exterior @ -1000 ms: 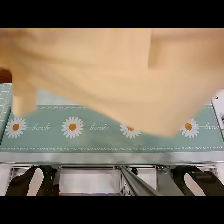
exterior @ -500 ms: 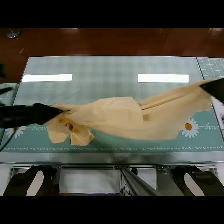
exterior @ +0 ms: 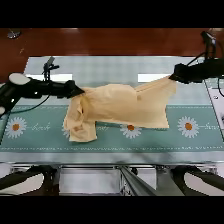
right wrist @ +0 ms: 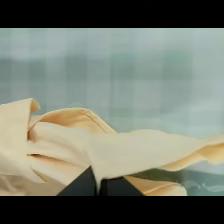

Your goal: Fold the shirts.

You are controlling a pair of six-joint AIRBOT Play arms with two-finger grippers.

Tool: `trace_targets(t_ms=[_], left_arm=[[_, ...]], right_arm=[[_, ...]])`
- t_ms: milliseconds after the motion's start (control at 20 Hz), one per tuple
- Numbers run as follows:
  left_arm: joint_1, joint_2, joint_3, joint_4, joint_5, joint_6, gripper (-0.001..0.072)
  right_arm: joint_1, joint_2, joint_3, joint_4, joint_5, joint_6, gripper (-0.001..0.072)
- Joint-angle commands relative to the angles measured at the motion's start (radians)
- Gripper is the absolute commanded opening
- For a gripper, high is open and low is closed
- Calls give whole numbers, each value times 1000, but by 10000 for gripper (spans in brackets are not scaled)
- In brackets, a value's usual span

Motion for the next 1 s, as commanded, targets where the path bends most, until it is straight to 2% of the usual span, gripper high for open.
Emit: trace_targets(t_ms=[0, 50, 100, 150, 200, 300, 400, 450, 550, 700, 750, 850, 950], left_arm=[[-14, -226, 255, -9, 4, -3, 26], [-14, -257, 315, -9, -27, -3, 130], [-13, -281, 367, -8, -80, -2, 523], [-3, -294, 413, 17, -151, -2, 700], [18, -300, 459, 83, -240, -14, 702], [82, -287, 513, 296, -412, -123, 701], [171, -243, 484, 465, -510, -159, 701], [219, -208, 431, 483, -504, -161, 701], [311, -121, 252, 472, -431, -161, 701], [412, -10, -68, 388, -299, -158, 701], [439, 13, -162, 312, -256, -119, 701], [457, 27, -297, 147, -220, 20, 701], [439, 27, -393, 20, -161, 86, 701]], right_arm=[[-13, -223, 109, 163, -77, 0, 27], [-16, -260, 138, 204, -77, 2, 32], [-22, -289, 165, 244, -74, 10, 235], [-34, -303, 187, 273, -60, 19, 558], [-54, -305, 210, 282, -29, 16, 626], [-126, -294, 256, 266, 110, -18, 626], [-218, -261, 259, 159, 282, -65, 624], [-256, -235, 237, 57, 334, -70, 623], [-330, -153, 113, -116, 351, -67, 623], [-437, -10, -218, -76, 193, -87, 623], [-455, 27, -315, -23, 139, -109, 618], [-456, 75, -447, 6, 51, -119, 617], [-455, 77, -486, 41, 57, -128, 617]])
